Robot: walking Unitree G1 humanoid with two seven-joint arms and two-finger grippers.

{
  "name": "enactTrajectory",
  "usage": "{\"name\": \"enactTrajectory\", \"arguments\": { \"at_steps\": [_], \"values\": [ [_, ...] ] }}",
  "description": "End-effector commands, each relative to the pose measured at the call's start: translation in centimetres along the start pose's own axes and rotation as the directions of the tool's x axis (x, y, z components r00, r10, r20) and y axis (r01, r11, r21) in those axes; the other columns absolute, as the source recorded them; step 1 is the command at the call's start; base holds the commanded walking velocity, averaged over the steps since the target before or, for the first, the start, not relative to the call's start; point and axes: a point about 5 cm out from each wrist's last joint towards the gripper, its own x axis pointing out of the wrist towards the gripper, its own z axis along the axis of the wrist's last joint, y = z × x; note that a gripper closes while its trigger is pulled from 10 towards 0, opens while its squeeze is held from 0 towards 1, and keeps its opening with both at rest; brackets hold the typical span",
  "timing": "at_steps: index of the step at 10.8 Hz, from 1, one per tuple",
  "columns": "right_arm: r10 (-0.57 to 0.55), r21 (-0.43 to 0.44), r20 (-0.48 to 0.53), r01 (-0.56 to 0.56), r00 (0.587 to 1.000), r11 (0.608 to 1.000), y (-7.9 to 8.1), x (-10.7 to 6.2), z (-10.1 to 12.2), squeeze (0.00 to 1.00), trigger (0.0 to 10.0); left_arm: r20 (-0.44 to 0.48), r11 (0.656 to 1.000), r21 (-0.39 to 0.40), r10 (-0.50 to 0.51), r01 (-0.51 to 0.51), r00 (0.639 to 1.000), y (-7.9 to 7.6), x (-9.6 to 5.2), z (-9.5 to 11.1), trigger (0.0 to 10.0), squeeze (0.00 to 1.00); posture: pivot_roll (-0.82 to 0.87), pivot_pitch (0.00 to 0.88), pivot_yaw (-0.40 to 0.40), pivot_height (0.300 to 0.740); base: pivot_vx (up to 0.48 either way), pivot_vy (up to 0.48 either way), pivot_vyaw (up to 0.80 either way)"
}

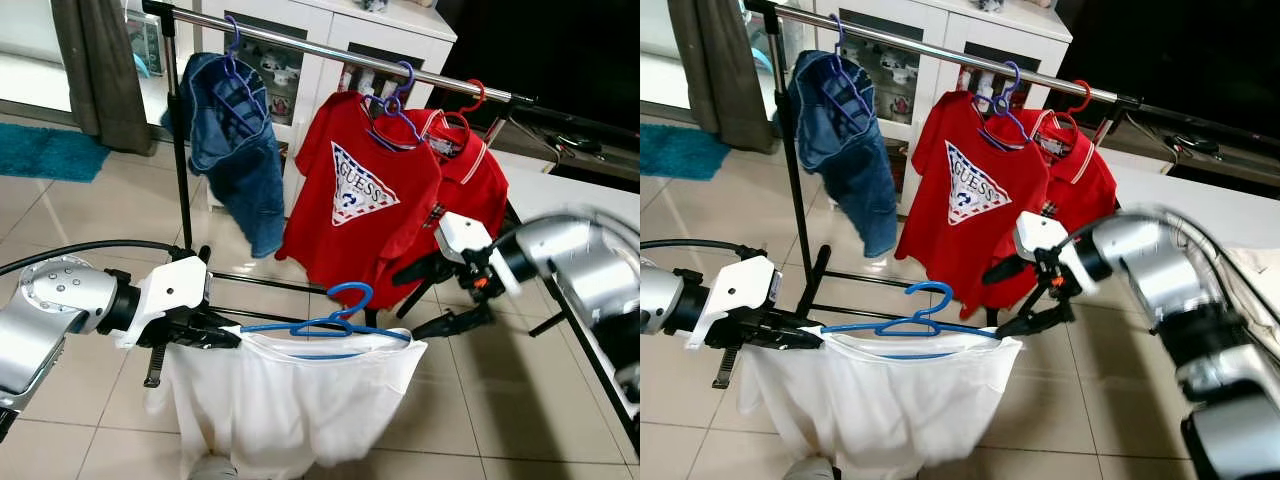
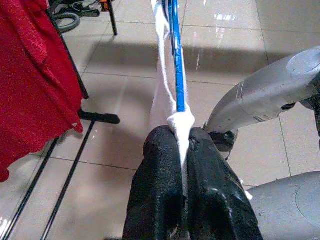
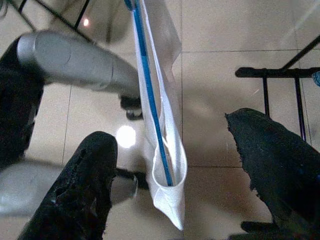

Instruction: Hang hanger

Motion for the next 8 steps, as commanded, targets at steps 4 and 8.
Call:
{"name": "enactTrajectory", "arguments": {
  "at_steps": [4, 8],
  "values": [
    [-0.185, 0.175, 0.198, 0.151, 0.963, 0.973, 1.1, 1.9, -0.1, 0.00, 10.0, 0.075, 0.996, 0.047, 0.072, -0.076, 0.995, 1.2, -0.1, 1.5, 0.0, 0.00, 0.16, 0.000, -0.170, 0.740, 0.000, 0.000, 0.00],
    [-0.296, 0.360, 0.251, 0.195, 0.922, 0.912, 1.6, 3.5, -0.8, 0.00, 10.0, 0.119, 0.997, 0.064, 0.037, -0.045, 0.992, 1.0, 0.8, 2.3, 0.0, 0.00, 0.15, 0.000, -0.132, 0.740, 0.000, 0.000, 0.00]
  ]
}}
